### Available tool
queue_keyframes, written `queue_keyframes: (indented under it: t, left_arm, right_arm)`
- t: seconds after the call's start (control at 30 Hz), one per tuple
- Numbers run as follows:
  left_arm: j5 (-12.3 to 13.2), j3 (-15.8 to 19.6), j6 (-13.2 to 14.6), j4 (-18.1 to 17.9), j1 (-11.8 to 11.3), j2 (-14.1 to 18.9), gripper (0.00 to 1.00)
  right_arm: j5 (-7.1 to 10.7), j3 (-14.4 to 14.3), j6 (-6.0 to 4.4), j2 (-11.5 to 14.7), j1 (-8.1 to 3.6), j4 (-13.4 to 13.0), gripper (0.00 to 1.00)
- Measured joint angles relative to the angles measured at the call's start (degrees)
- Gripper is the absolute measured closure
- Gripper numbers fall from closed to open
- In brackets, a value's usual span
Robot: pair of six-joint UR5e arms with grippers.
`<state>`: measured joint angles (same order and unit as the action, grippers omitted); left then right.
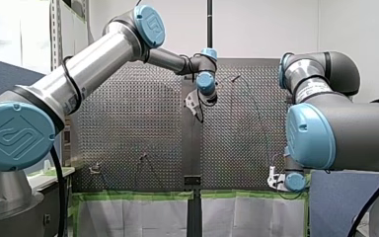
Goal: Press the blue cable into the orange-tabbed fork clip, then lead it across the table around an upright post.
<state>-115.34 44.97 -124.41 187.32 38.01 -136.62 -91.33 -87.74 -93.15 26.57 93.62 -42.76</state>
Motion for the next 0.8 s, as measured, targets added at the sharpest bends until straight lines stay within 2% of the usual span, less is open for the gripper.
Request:
queue_keyframes:
  t: [0.6, 0.8]
  left_arm:
    - [-0.15, -0.07, 0.02, -0.05, -0.78, 0.97, 0.00]
    - [-1.17, -0.05, 0.77, 0.64, -0.50, 2.02, 0.00]
  right_arm:
    - [-0.01, 0.02, 0.06, -0.04, 0.06, -0.26, 1.00]
    - [0.00, 0.00, 0.06, -0.04, 0.06, -0.16, 1.00]
